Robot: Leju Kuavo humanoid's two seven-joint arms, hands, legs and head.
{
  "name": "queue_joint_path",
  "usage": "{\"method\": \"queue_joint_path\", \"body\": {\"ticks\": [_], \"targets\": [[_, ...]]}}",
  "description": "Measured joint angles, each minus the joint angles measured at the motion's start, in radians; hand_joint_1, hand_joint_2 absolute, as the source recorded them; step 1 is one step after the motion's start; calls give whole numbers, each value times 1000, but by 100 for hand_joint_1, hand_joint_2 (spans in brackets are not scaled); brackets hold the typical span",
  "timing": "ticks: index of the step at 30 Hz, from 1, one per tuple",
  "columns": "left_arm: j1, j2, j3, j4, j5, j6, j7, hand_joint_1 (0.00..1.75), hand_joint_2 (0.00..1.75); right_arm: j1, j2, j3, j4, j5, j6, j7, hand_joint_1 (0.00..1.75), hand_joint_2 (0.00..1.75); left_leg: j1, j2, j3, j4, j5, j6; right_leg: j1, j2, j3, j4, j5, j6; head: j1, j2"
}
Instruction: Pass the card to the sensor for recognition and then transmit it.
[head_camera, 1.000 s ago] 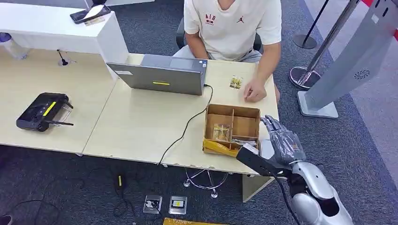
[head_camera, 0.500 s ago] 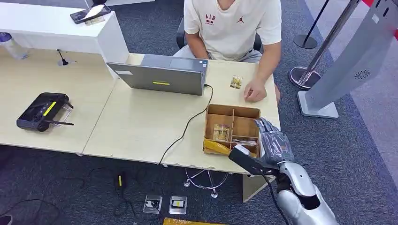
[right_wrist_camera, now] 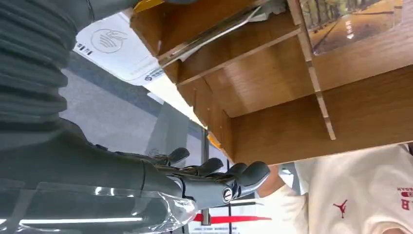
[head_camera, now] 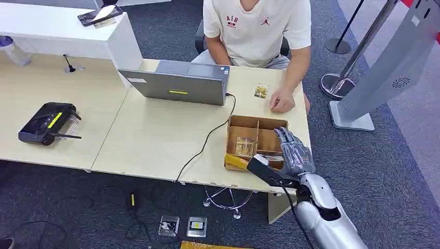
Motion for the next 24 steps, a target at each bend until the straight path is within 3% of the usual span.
{"method": "queue_joint_path", "body": {"ticks": [12,14,15,16,17,24], "targets": [[0,0,-14,0,2,-8,4,0,0,-14,26,0,57,-4,-3,-5,3,175,0,0,0,0,0,0,0,0,0,0,0,0,0,0],[0,0,-15,0,5,-13,13,0,0,-14,26,0,62,-5,-3,-5,31,175,0,0,0,0,0,0,0,0,0,0,0,0,0,0],[0,-1,-15,0,5,-13,15,0,0,-14,26,0,65,-6,-2,-5,152,175,0,0,0,0,0,0,0,0,0,0,0,0,0,0],[0,-2,-16,0,5,-13,18,0,0,-14,26,0,68,-8,-2,-5,168,175,0,0,0,0,0,0,0,0,0,0,0,0,0,0],[0,-2,-18,0,5,-13,20,0,0,-14,26,0,70,-8,-1,-5,175,175,0,0,0,0,0,0,0,0,0,0,0,0,0,0],[0,-2,-19,-3,5,-12,20,0,0,-13,26,0,72,-12,9,-2,175,175,0,0,1,0,0,0,0,1,0,0,0,0,0,0]]}}
